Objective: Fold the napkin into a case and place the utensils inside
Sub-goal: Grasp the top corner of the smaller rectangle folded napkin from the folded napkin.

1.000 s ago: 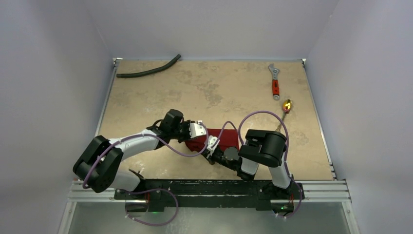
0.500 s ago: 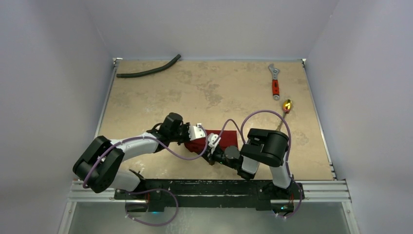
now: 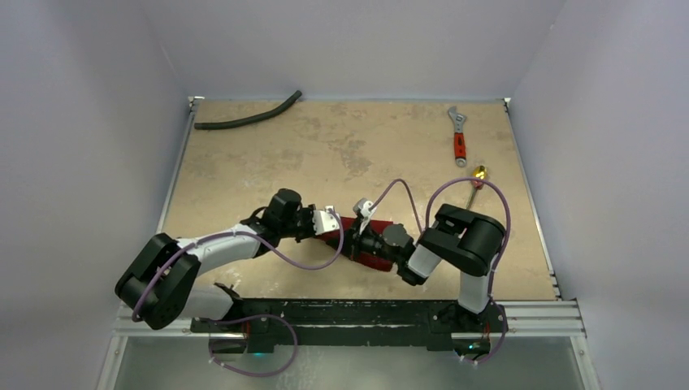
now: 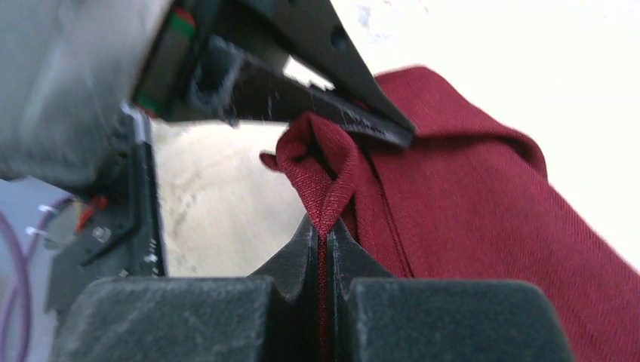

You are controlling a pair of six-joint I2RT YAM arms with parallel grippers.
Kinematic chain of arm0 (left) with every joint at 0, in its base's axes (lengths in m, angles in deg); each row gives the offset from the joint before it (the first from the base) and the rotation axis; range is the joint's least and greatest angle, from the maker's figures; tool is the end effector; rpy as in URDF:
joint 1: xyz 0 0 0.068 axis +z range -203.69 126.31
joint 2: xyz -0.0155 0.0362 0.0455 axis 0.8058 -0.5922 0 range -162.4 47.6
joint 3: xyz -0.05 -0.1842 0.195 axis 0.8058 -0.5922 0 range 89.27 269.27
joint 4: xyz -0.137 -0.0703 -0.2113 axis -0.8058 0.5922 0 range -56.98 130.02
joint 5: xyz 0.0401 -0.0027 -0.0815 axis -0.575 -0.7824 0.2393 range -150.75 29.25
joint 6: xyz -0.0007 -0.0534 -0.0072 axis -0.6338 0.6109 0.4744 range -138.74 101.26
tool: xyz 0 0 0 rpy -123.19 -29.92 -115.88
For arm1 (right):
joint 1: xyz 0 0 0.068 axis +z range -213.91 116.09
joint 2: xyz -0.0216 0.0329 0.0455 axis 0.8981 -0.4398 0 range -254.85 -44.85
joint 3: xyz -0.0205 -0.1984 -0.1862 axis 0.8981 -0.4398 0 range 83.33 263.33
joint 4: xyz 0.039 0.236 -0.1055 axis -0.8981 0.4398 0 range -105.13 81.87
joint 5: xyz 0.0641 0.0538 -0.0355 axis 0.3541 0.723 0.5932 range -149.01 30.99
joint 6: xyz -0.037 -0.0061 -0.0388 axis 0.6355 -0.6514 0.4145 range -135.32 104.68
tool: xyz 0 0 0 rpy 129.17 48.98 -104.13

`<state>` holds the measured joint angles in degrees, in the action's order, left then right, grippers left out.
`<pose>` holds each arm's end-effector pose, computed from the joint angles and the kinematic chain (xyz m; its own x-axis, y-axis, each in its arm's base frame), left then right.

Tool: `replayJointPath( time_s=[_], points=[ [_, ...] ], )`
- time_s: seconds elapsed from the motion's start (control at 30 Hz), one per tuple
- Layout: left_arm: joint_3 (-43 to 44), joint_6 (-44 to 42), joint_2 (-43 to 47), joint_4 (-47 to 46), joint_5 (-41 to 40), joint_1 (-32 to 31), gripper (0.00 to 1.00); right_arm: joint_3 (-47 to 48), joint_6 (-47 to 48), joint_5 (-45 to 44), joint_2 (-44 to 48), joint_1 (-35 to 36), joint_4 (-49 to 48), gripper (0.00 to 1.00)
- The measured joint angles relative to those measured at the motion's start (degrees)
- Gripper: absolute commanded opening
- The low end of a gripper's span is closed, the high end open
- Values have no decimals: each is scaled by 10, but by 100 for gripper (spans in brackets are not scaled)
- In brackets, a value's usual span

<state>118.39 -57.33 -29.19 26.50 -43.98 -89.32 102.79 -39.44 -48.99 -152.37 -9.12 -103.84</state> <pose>0.1975 -0.1542 0.1588 0.0401 0.7061 -0.7070 0.9076 0.2703 0.3214 0.1546 0.2297 0.1237 -0.3639 0.1824 -0.9134 -0.8285 0.3848 0.4068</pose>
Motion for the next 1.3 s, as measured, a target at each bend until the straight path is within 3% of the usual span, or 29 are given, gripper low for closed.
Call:
replayJointPath(
  time_s=[0.37, 0.7, 1.3],
  points=[
    [-2, -8, 14, 3, 11, 1, 0, 39, -79, 68, 10, -32, 30, 0],
    [-7, -65, 30, 49, 34, 1, 0, 61, -65, 120, -34, -35, 114, 0],
    [-10, -122, 49, 90, 62, 1, 0, 56, -143, 138, -3, -48, 163, 0]
  ],
)
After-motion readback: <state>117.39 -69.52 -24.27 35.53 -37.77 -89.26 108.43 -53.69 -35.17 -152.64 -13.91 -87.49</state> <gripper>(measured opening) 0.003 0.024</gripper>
